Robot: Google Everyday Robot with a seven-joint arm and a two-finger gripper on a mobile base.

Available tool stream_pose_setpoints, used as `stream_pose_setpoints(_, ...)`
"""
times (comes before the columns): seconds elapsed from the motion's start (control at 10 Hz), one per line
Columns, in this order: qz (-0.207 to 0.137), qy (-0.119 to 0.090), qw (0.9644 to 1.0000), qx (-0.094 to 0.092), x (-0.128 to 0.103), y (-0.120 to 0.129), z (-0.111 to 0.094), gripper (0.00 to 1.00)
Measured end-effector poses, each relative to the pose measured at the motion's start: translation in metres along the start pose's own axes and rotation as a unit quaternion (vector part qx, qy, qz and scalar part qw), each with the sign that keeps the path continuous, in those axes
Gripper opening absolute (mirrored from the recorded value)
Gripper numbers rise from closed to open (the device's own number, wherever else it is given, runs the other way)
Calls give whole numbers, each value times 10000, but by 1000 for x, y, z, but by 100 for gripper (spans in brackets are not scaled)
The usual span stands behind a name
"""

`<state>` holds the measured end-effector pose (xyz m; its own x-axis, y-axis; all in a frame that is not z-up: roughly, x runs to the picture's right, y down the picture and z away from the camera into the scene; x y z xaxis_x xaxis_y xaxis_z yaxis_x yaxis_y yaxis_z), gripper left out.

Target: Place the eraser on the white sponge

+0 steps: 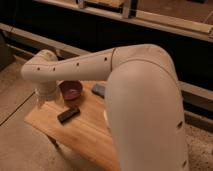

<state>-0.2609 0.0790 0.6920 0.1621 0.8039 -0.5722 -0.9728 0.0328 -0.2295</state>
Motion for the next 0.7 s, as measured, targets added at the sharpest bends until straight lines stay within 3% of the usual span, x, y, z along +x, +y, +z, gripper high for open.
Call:
stream_pose_setpoints(0.3,-789,-102,9964,302,-5,-2,0,65)
stream_pose_setpoints(0.4,-1335,-58,9901,441,-5,-3,-2,65)
stream_pose_setpoints(0.6,-2281,227,9720,511,1,-4,-7,65)
stream_pose_setpoints(0.7,-2852,484,9563,435,9,-4,-9,65)
